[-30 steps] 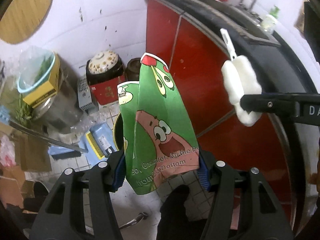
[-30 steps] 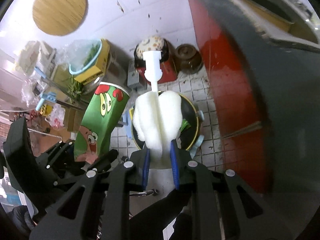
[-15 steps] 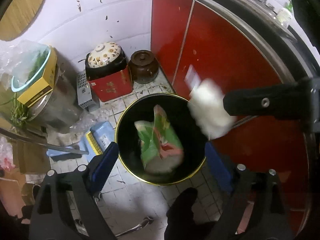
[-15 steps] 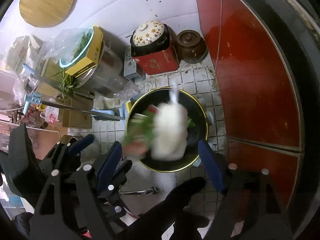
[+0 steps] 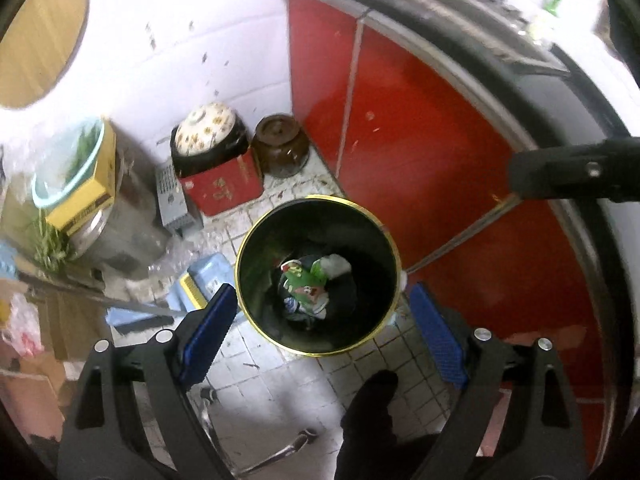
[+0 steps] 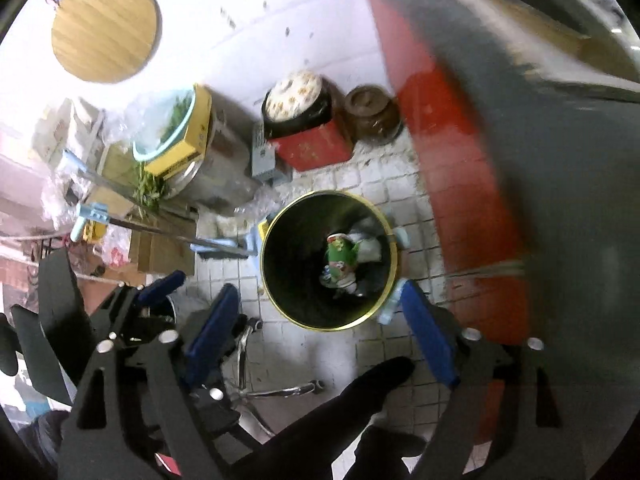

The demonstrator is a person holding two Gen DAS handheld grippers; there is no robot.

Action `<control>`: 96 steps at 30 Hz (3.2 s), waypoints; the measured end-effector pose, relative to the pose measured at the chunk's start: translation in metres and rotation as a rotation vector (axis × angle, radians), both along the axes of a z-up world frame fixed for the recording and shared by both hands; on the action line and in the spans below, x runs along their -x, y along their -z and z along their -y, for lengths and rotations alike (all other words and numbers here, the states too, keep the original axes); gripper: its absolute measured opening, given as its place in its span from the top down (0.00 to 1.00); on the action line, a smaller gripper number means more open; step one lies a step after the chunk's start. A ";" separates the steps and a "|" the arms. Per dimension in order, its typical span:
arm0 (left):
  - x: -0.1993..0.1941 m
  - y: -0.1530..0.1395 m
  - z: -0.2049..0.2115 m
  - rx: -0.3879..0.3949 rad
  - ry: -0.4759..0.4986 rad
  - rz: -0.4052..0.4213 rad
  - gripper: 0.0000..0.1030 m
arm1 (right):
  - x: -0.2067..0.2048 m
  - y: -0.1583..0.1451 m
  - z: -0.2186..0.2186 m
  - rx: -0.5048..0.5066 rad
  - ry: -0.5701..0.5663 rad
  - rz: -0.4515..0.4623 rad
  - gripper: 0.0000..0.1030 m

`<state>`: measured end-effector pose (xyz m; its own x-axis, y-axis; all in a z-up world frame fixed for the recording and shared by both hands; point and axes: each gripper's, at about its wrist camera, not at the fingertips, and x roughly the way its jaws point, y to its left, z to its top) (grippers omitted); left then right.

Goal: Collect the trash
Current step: 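Swing both tools back over the countertop, then grasp the yellow tape roll with the left tool while the right tool grasps the yellow sponge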

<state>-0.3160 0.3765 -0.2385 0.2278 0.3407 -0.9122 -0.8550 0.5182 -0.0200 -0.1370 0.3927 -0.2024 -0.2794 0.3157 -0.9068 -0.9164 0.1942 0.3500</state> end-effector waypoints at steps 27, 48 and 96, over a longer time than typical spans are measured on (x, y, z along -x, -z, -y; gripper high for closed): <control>-0.332 -0.183 0.372 -0.131 1.173 0.230 0.06 | -0.177 -0.198 0.592 -0.084 1.242 0.435 0.09; -0.411 -0.136 0.399 -0.081 1.260 0.153 0.06 | -0.220 -0.165 0.662 -0.068 1.332 0.395 0.09; -0.485 -0.096 0.404 0.057 1.301 0.196 0.45 | -0.364 -0.070 0.691 0.051 1.240 0.285 0.64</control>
<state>0.1690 -0.0276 -0.1423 0.4869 -0.2641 -0.8326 0.2845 0.9492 -0.1347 0.2268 -0.2980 -0.1324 0.3825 0.1875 -0.9047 -0.1524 0.9786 0.1384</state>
